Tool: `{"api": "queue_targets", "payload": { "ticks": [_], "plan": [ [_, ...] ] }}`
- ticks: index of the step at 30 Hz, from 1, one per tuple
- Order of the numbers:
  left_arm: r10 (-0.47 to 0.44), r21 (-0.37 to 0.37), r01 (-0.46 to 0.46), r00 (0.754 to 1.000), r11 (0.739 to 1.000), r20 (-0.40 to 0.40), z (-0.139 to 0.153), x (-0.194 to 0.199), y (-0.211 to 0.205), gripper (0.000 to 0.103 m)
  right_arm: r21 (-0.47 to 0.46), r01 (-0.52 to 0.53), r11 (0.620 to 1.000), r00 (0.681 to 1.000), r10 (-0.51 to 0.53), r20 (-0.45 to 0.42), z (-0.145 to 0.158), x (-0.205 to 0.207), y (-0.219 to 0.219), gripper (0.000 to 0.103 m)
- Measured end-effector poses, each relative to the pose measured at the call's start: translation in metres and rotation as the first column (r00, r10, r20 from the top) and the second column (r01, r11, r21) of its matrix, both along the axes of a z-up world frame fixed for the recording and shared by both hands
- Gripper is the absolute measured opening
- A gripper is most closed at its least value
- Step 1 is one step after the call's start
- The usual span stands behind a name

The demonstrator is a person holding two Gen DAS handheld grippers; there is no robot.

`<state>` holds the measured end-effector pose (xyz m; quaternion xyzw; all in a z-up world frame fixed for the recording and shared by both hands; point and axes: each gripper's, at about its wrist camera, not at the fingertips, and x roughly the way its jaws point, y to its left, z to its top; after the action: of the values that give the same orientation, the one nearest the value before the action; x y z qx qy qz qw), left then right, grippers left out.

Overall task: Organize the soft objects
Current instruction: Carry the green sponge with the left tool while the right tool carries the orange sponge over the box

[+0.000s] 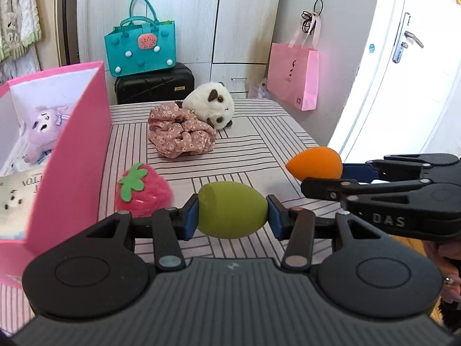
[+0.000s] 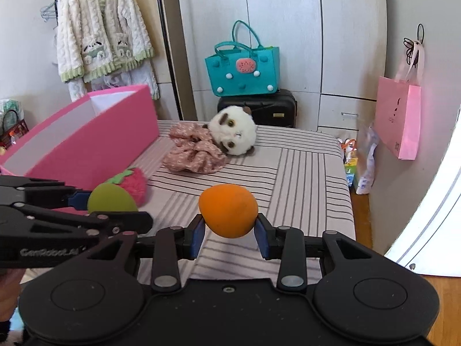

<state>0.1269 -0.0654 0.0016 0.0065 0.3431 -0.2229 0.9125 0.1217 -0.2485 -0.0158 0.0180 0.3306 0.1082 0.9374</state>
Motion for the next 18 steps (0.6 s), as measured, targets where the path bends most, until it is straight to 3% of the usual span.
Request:
{"api": "queue_targets", "payload": {
  "ticks": [7,14,18],
  "plan": [
    [-0.089,-0.055,0.085,0.993,0.995,-0.074,0.012,-0.007,0.020,0.047,0.043,-0.047,0.998,0.999,0.048,-0.020,0.021,-0.029,0.009,0.043],
    [-0.112,-0.041,0.110,0.993,0.993,-0.045,0.024,-0.018,0.036,0.047,0.040,-0.068,0.997,0.997,0.069,-0.034,0.028,-0.044,0.016,0.044],
    [-0.128,-0.042,0.127,0.991,0.991,-0.028,0.033,-0.026,0.045,0.047,0.005,-0.083,0.997,0.997,0.083,0.000,0.038,-0.054,0.022,0.044]
  ]
}}
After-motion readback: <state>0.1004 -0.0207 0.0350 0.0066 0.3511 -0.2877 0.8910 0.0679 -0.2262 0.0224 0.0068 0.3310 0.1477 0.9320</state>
